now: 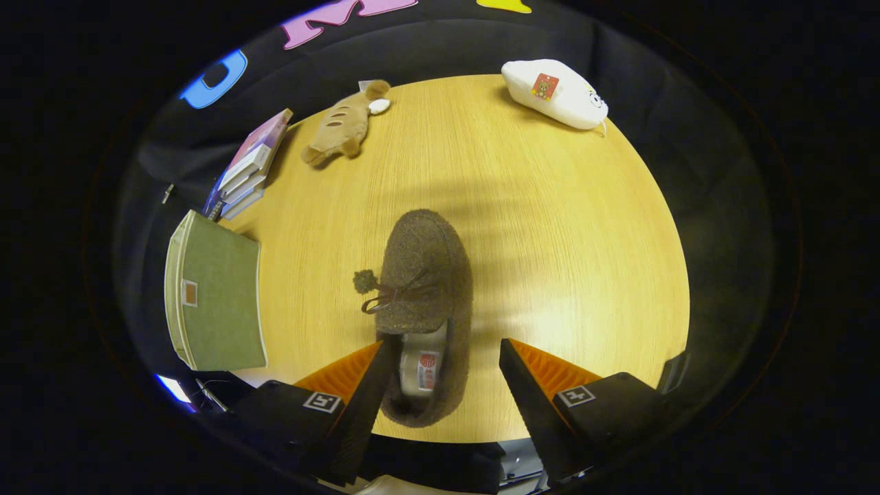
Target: Open the storage box then place both shoes into the box .Put the left shoe in first, then the right shoe, with the right side of both shoes facing outward in a uniform manner.
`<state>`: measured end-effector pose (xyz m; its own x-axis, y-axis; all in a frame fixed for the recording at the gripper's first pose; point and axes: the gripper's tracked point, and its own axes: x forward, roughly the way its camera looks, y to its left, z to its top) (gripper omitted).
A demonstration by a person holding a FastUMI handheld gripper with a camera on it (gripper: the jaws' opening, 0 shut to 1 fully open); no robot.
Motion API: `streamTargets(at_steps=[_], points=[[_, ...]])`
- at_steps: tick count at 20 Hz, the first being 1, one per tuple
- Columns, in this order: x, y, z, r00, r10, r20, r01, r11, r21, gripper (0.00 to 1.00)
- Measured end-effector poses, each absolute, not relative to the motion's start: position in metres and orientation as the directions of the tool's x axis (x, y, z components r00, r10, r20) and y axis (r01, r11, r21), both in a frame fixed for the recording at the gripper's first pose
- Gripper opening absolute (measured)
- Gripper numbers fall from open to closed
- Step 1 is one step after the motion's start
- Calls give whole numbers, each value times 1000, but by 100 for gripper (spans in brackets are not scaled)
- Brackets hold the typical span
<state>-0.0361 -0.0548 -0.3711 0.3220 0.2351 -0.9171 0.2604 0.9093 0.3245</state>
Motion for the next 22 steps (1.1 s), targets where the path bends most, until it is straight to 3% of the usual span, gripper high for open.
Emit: streamTargets(at_steps=[4,6,11,22], points=[[-28,-49,-389,297,226,-928,233,925,300,88],[-27,-49,-398,282,217,-935,230,931,285,74],[-29,-57,-410,248,201,-948,248,933,262,9],[1,-23,-307,427,304,-852,251,865,434,6]])
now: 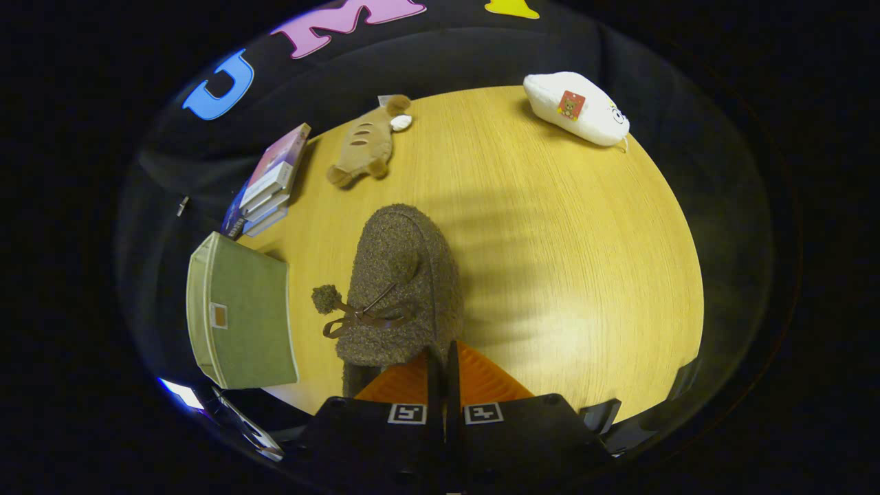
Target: Open the storage box then place both shoes into the box .Put the left shoe in first, then the right shoe, with the right side of both shoes facing outward in a uniform manner.
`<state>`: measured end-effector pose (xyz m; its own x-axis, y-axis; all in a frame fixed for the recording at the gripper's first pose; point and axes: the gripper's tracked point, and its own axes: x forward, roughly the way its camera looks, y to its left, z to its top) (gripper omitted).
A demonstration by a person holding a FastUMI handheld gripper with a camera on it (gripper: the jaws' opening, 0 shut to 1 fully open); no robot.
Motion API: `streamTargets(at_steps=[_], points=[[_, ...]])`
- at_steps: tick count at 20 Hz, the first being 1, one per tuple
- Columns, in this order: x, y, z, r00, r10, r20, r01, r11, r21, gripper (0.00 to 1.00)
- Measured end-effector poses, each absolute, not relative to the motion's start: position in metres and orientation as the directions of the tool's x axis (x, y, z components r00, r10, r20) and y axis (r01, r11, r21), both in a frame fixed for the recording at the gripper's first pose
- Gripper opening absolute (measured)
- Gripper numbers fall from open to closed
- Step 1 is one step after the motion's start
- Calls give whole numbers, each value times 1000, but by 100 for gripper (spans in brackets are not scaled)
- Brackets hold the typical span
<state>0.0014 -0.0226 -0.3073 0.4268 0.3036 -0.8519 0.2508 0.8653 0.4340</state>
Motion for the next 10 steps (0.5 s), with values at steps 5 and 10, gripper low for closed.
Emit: streamTargets(at_steps=[5,10], points=[[26,21,-238,501,373,-781,203,826,525,5],[49,91,-187,530,454,-716,151,781,606,5]])
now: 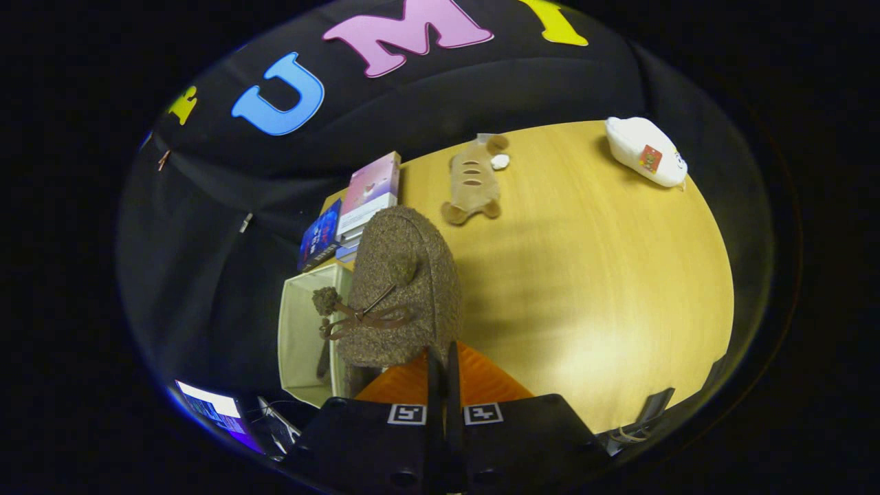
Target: Open the storage box then place both shoes into the box .Put the left shoe in first, then the right shoe, with the right side of both shoes facing outward in a uniform manner.
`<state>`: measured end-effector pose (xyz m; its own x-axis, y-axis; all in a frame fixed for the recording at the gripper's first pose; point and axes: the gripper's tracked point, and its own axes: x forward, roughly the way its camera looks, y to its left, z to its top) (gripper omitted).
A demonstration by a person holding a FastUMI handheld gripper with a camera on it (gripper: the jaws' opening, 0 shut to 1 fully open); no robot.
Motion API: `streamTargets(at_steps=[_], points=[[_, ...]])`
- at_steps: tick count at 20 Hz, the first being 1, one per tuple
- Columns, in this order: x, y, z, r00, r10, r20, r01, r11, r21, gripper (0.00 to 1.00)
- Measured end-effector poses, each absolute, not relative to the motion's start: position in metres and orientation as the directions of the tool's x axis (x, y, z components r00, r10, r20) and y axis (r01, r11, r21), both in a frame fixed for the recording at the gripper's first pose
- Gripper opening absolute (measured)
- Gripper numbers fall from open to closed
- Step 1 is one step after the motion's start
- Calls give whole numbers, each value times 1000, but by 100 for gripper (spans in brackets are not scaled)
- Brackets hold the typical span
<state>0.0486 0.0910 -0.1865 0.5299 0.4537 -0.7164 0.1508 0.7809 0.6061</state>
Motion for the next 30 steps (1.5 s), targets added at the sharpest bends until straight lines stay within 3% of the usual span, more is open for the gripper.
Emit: streamTargets(at_steps=[11,21,22,24,27,30], points=[[74,243,-164,475,521,-710,73,780,621,5],[71,297,-191,400,488,-776,83,824,561,8],[69,303,-188,400,506,-764,85,810,581,11],[75,305,-179,414,520,-747,82,797,599,42],[78,297,-171,437,500,-748,63,812,580,99],[78,292,-167,450,492,-745,72,812,580,99]])
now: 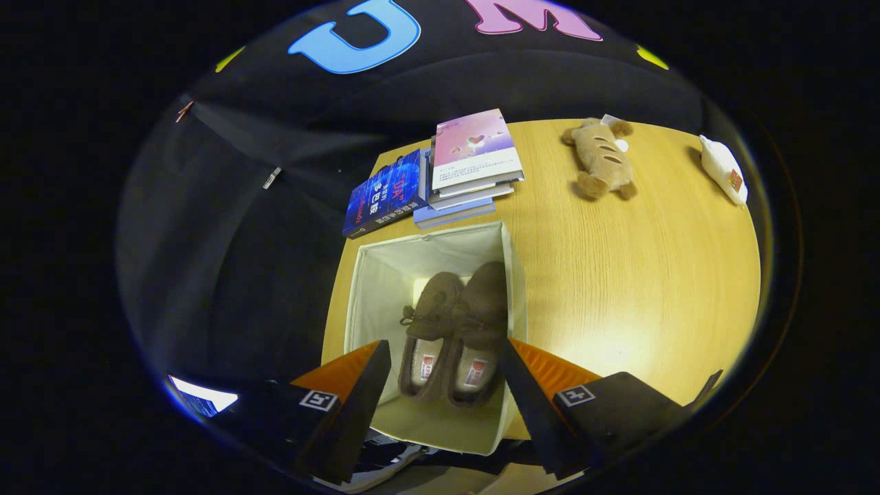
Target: Open the storage box then place both shoes into the box .Put the left shoe in first, then the right shoe, with the right side of both shoes facing outward in a uniform manner.
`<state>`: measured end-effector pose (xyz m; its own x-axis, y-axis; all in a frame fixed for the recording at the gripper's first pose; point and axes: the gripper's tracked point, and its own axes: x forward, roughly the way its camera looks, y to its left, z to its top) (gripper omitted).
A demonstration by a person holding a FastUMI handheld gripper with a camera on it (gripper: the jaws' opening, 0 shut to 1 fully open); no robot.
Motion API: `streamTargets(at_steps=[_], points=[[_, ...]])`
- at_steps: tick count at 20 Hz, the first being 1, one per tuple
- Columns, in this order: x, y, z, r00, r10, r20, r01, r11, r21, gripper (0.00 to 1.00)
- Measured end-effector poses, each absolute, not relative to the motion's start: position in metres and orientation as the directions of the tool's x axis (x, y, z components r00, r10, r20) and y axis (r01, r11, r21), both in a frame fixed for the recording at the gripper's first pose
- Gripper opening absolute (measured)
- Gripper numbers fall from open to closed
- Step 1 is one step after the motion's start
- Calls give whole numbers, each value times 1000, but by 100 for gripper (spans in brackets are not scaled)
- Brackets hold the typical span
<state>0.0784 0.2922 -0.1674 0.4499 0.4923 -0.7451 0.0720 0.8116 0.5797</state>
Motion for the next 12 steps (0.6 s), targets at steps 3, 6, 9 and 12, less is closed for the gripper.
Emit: streamTargets(at_steps=[3,6,9,12], points=[[78,289,-162,468,492,-734,60,811,582,99],[79,286,-147,517,504,-692,19,801,598,99],[78,266,-137,563,492,-664,-20,811,585,99],[72,230,-137,592,454,-666,-32,839,544,99]])
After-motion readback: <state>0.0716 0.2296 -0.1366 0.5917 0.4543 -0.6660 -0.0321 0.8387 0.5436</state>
